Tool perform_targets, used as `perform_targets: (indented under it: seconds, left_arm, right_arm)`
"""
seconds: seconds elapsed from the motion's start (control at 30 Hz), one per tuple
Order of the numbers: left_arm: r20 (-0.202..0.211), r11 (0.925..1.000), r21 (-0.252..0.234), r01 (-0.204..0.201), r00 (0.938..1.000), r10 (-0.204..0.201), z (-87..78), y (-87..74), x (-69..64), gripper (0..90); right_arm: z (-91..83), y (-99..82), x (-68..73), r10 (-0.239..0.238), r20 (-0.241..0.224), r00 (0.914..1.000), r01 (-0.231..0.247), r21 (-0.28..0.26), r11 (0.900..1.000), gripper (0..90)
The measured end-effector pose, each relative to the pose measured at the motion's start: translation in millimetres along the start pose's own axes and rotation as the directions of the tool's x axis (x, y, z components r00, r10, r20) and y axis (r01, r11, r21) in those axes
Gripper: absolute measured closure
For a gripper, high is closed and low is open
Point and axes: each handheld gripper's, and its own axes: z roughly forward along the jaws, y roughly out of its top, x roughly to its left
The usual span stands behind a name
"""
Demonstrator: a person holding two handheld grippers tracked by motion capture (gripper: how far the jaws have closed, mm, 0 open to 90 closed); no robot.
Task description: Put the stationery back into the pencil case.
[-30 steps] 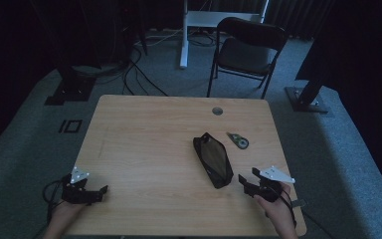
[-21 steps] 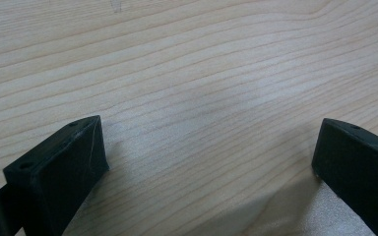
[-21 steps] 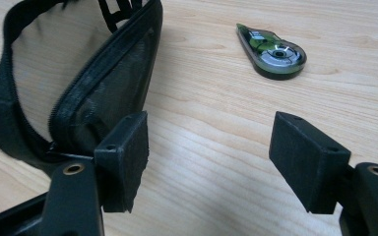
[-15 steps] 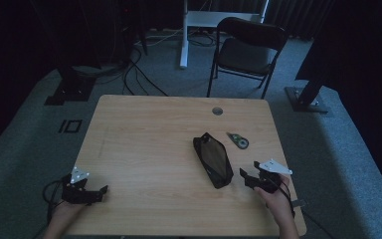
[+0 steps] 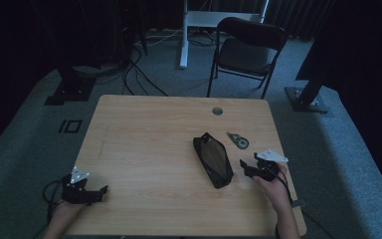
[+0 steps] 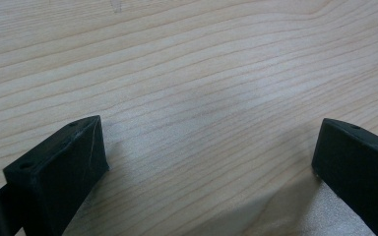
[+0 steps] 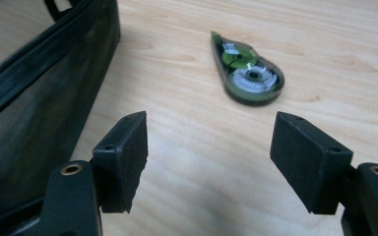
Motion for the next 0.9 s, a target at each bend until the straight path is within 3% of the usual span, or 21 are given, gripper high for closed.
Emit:
perform_targets:
  seconds: [0.27,0.67,0.9]
  left_arm:
    - [0.000,1.0000,0.000,0.000,1.0000,0.000,0.0,0.0,0.0,0.0]
    - [-0.001,1.0000,0.001,0.001,1.0000,-0.001,-0.1,-0.1,0.0,0.0]
    - [-0.002,1.0000,0.000,0.002,1.0000,-0.002,-0.1,-0.1,-0.1,0.0]
  right_arm:
    - [16.7,13.8,-6.1,-0.007,-0.003,1.0000,0.007,0.012,0.9999,29.4]
    - [36.9,19.5,-16.1,0.014,0.008,0.9999,-0.015,0.031,0.9994,29.3]
    - [47.3,28.1,-23.9,0.002,0.025,0.9997,-0.003,0.038,0.9993,27.1]
